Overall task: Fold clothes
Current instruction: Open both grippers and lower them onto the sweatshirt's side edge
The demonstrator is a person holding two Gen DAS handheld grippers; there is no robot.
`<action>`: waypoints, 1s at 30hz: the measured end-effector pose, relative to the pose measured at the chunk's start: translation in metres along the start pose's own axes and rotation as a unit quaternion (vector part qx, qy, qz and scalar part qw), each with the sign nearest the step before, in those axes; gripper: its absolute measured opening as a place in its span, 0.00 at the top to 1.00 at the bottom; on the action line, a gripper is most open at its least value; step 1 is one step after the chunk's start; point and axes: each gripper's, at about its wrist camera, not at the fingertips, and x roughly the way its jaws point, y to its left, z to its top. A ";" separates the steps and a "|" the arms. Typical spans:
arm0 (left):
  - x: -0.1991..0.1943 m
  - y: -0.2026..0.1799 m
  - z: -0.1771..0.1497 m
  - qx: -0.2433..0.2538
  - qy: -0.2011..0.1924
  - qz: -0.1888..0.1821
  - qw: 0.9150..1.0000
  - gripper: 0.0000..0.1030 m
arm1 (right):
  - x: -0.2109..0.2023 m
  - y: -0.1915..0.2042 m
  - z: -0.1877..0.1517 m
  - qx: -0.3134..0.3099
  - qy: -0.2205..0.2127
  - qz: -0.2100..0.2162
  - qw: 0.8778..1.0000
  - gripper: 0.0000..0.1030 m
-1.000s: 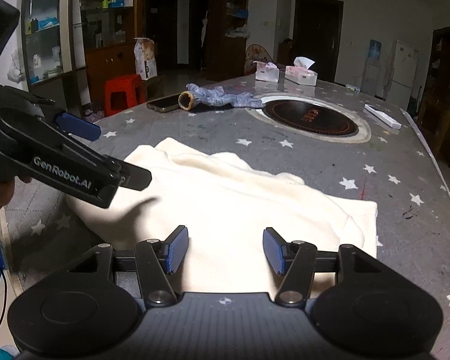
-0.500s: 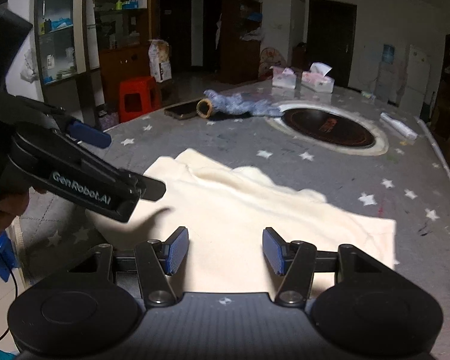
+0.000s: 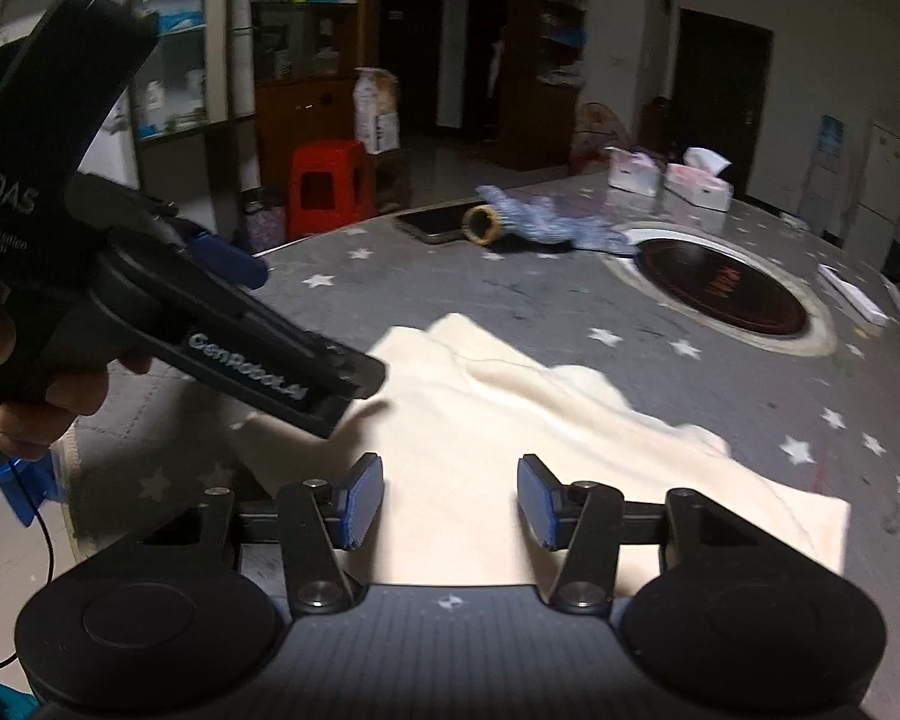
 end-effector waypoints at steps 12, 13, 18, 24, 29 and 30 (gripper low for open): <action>0.003 0.015 -0.002 -0.017 0.002 0.006 1.000 0.00 | 0.013 0.016 0.006 -0.016 0.012 0.015 1.000 0.56; 0.003 0.016 -0.002 -0.018 0.002 0.006 1.000 0.00 | 0.011 0.017 0.008 -0.017 0.007 0.018 1.000 0.56; 0.003 0.019 -0.002 -0.021 0.002 0.008 1.000 0.00 | 0.016 0.031 0.012 -0.031 0.006 0.038 0.999 0.58; 0.002 0.023 -0.003 -0.024 0.001 0.012 1.000 0.00 | 0.026 0.039 0.008 -0.046 0.017 0.042 0.998 0.59; 0.003 0.023 -0.003 -0.024 0.002 0.014 1.000 0.00 | 0.021 0.039 0.010 -0.047 0.012 0.042 0.998 0.61; 0.003 0.023 -0.003 -0.024 0.002 0.014 1.000 0.00 | 0.019 0.039 0.011 -0.044 0.009 0.043 0.998 0.61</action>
